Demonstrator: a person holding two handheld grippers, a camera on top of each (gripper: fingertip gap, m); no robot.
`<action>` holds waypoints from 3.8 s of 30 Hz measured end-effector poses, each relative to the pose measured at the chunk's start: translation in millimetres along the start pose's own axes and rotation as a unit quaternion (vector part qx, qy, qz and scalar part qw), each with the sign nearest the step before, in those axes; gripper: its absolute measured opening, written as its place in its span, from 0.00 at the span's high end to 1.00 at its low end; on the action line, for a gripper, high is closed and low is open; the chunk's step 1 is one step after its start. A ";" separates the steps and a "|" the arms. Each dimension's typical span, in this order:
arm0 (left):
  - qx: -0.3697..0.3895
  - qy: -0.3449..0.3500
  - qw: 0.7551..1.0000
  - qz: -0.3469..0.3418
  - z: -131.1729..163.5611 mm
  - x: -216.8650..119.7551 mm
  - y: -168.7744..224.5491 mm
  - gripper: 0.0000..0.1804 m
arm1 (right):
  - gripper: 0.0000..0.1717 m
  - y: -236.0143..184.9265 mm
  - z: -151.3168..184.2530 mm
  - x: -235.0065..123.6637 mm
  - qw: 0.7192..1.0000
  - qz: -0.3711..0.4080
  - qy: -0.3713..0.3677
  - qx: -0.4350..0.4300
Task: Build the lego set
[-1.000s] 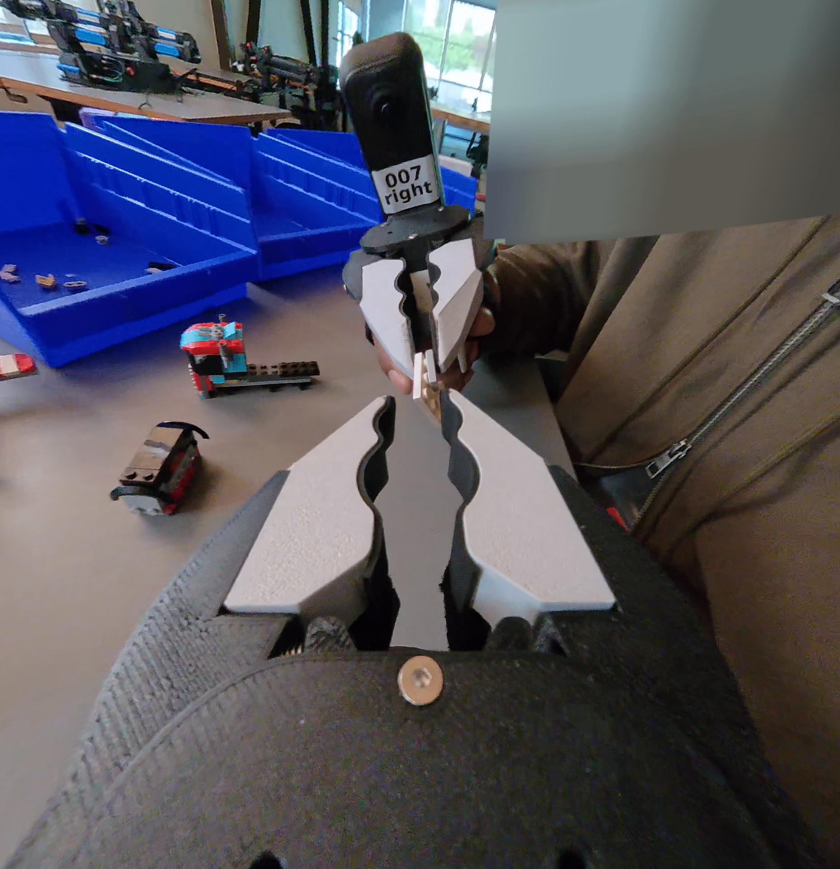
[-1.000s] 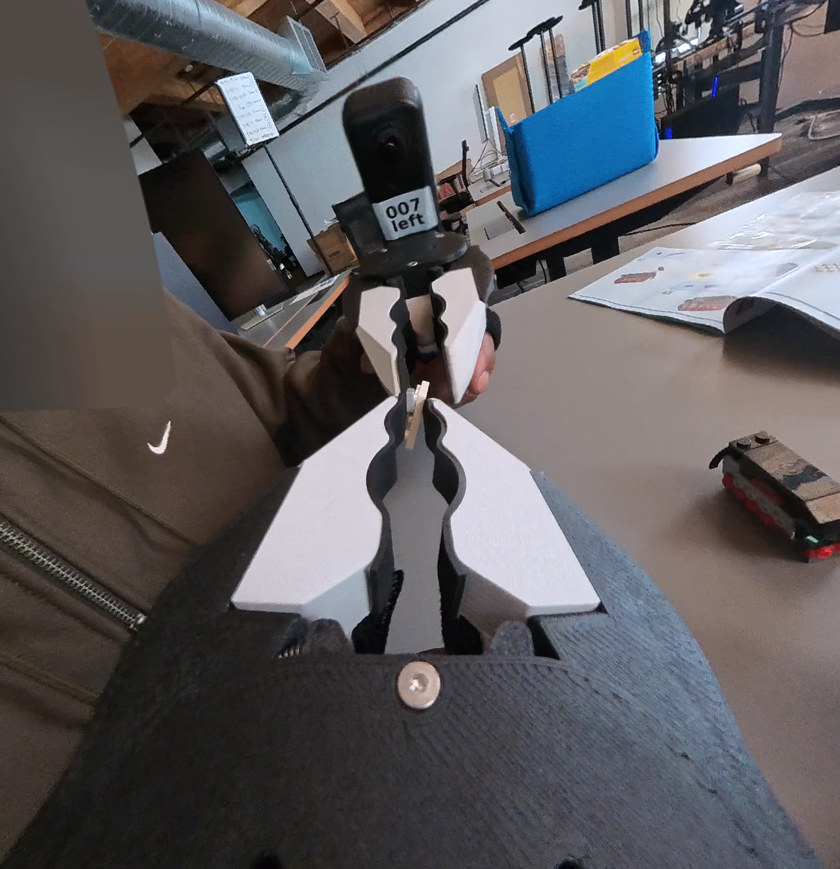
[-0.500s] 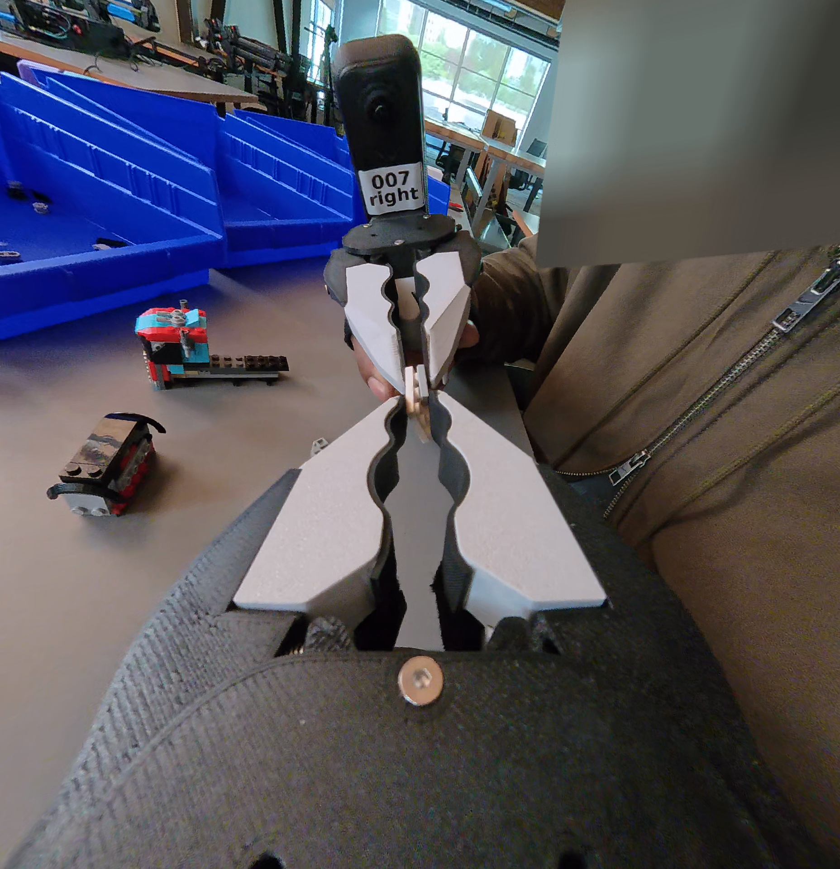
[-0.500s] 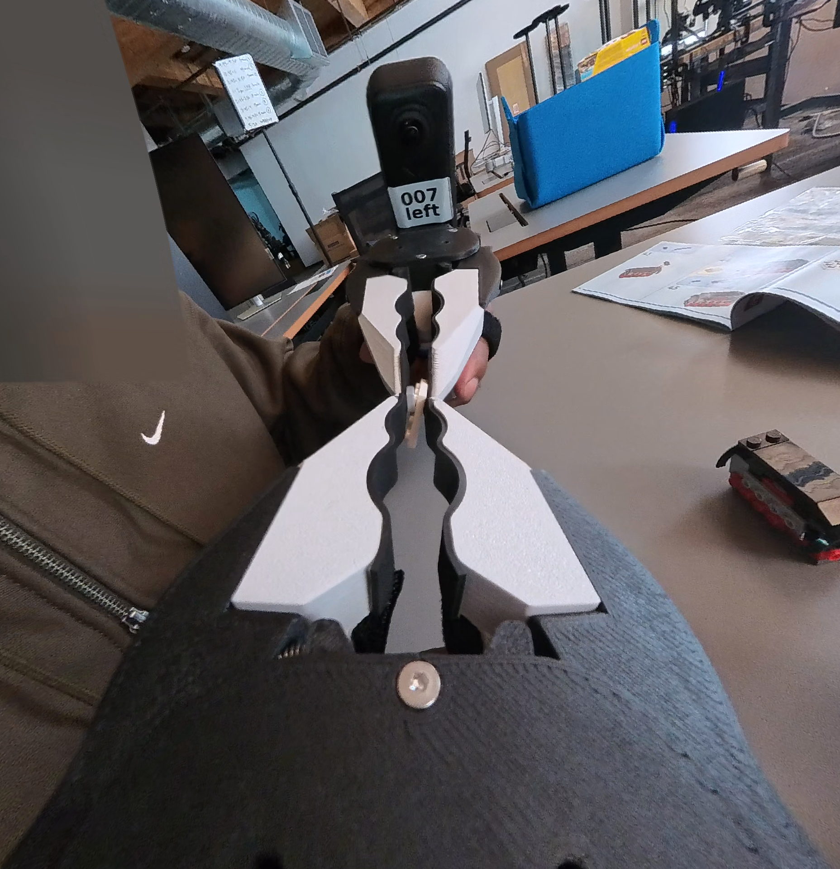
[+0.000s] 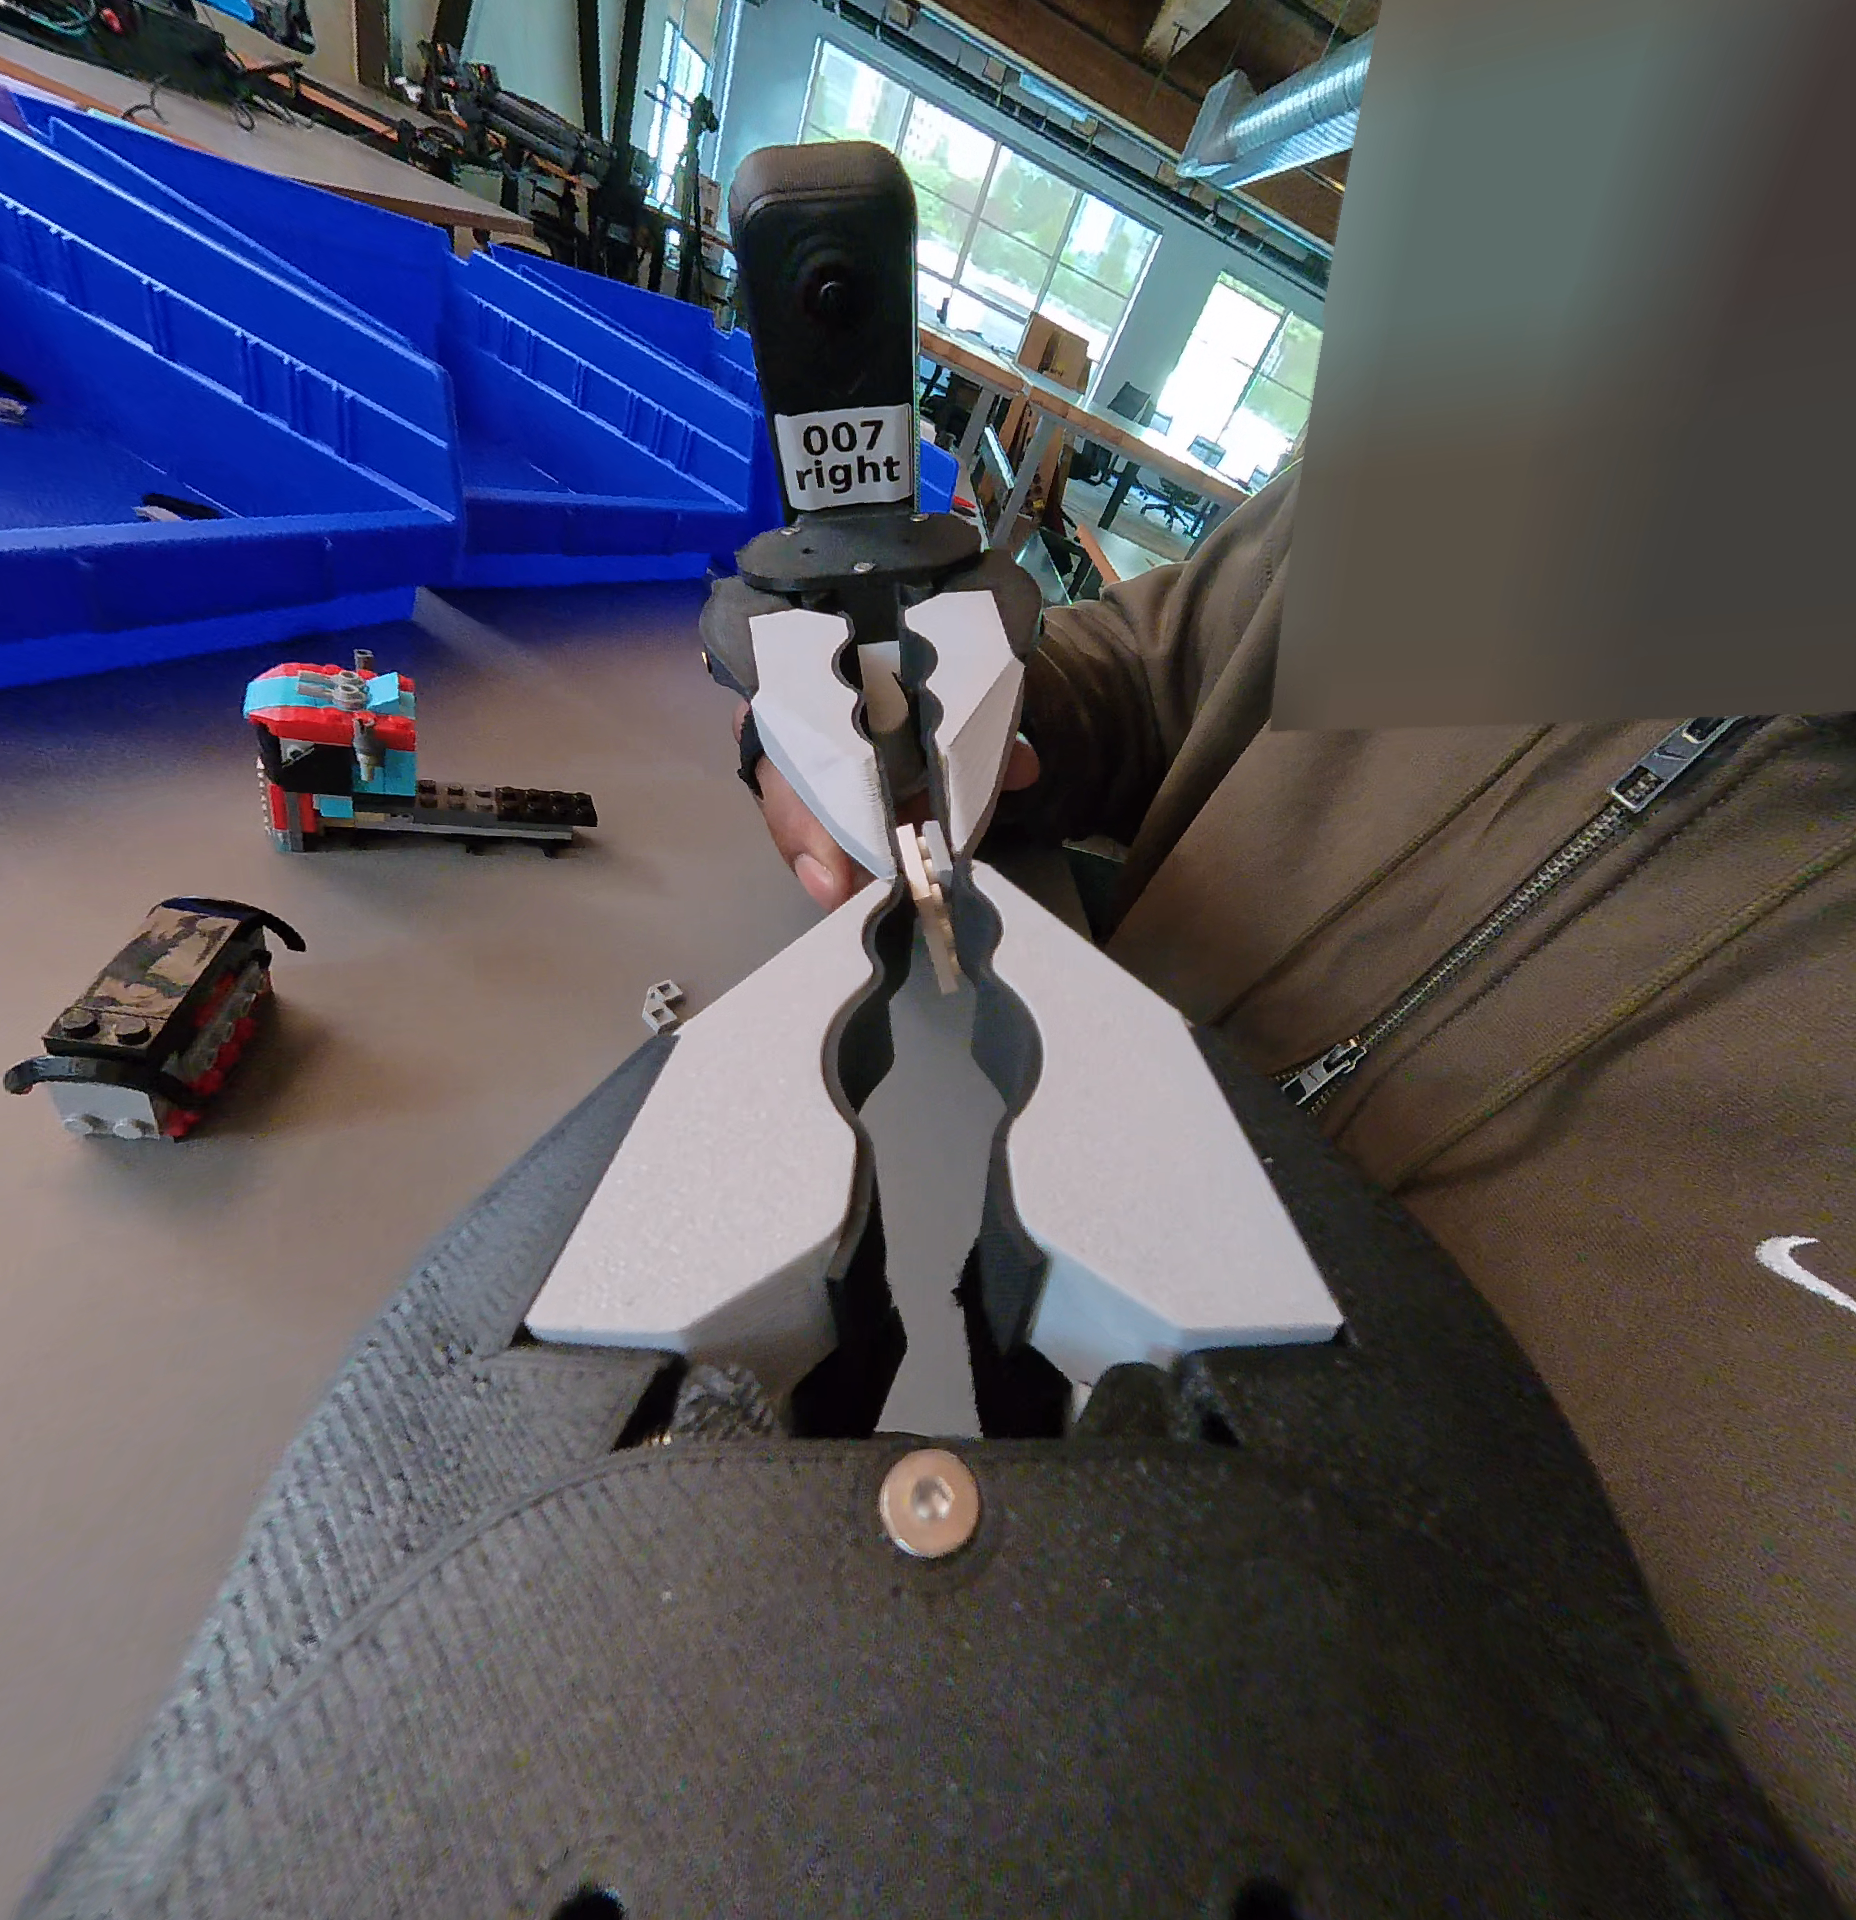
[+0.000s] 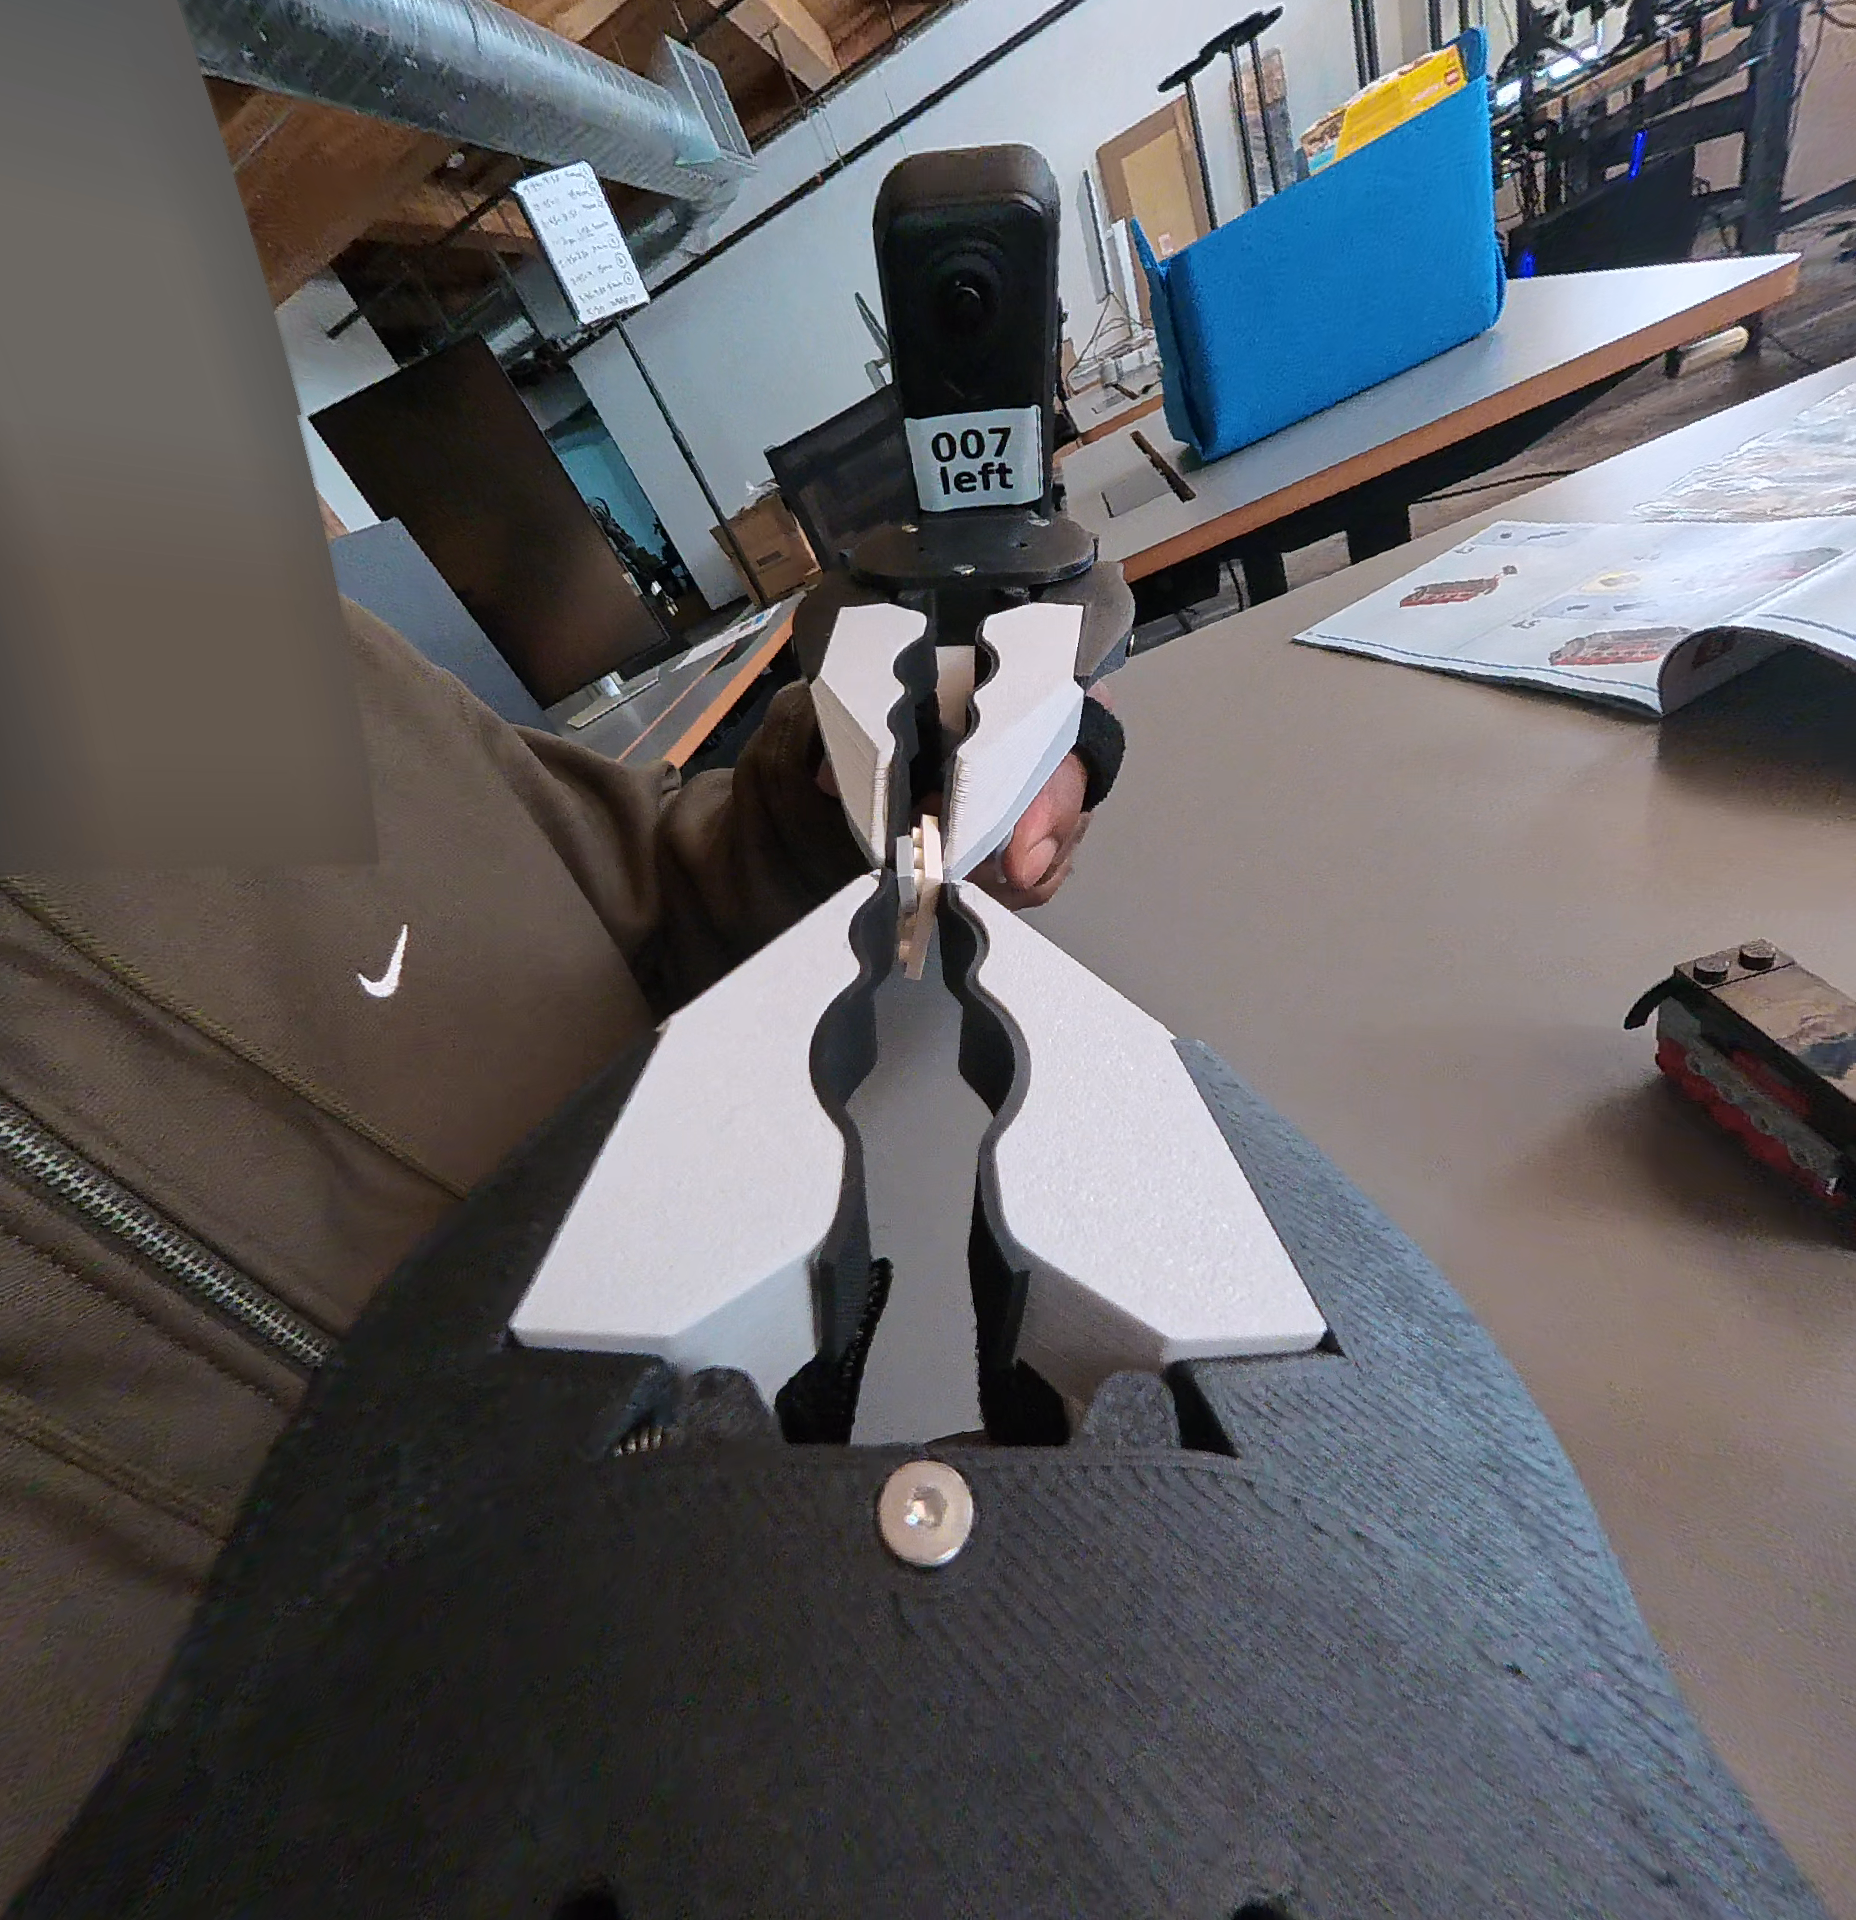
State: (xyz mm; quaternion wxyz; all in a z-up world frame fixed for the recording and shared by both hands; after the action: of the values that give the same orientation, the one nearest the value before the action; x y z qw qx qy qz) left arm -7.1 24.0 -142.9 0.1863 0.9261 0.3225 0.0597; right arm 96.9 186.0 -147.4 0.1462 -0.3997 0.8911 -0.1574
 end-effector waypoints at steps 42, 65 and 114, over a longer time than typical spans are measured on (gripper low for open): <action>-0.010 -0.009 1.000 0.021 3.3 0.3 -0.3 0.96 | 0.95 -1.1 3.0 -0.5 1.000 -0.007 0.006 -0.014; -0.032 0.009 0.999 0.029 3.8 2.4 -1.3 0.96 | 0.96 -13.8 2.0 -1.5 0.987 0.039 0.004 -0.156; 0.015 0.011 1.000 0.018 -0.1 -1.3 2.3 0.96 | 0.91 -9.5 -1.4 0.9 0.994 0.034 0.030 -0.098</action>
State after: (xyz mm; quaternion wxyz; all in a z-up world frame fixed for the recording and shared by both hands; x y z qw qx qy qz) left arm -6.8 21.5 -141.9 0.1678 0.9339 0.3082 0.0680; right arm 102.1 179.6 -142.5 0.0848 -0.3767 0.9193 -0.0763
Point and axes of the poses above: each gripper's, where its closed fingertips meet, x out along the fingers, z out of its underside, y = z × x across the jaws, the point moved 10 cm from there along -x, back along the fingers, and after that the axes turned 14 degrees about z, right-handed, at the moved point
